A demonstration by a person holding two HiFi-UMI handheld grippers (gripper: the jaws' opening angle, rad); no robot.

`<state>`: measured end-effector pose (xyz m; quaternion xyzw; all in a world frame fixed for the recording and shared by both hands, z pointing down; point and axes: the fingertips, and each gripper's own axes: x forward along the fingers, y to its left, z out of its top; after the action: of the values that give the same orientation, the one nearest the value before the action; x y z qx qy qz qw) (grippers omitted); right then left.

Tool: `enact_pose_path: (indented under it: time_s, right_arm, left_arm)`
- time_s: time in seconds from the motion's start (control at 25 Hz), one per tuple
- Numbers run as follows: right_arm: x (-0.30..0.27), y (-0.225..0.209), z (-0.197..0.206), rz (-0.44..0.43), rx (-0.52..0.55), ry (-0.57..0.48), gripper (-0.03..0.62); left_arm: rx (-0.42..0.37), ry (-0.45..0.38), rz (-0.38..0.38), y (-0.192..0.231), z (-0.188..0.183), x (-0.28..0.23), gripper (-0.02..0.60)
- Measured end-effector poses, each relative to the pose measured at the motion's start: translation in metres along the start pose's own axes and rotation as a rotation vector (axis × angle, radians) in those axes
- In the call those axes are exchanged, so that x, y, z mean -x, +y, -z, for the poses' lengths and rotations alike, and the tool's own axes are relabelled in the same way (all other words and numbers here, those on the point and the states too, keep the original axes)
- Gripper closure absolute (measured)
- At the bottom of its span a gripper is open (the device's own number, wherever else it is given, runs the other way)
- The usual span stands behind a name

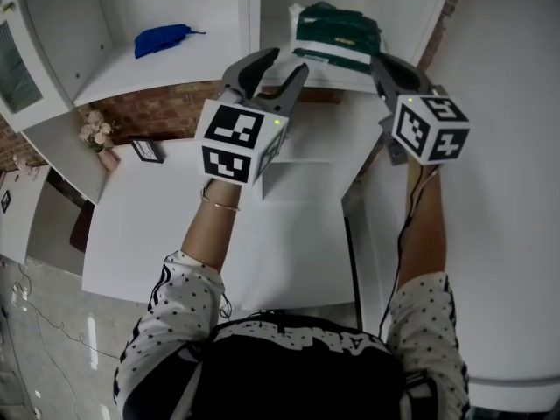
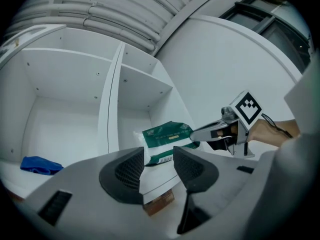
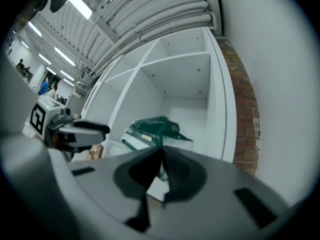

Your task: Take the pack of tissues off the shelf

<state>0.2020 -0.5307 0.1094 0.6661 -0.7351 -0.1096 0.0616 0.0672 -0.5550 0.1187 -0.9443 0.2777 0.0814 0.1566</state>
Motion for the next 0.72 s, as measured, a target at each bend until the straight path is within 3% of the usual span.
enact_pose_path:
  time_s: [0.72]
  right_arm:
    - [0.014, 0.004, -0.001, -0.063, 0.037, 0.019, 0.557]
  left_arm:
    - [0.103, 0.025, 0.047, 0.008, 0.008, -0.046, 0.371]
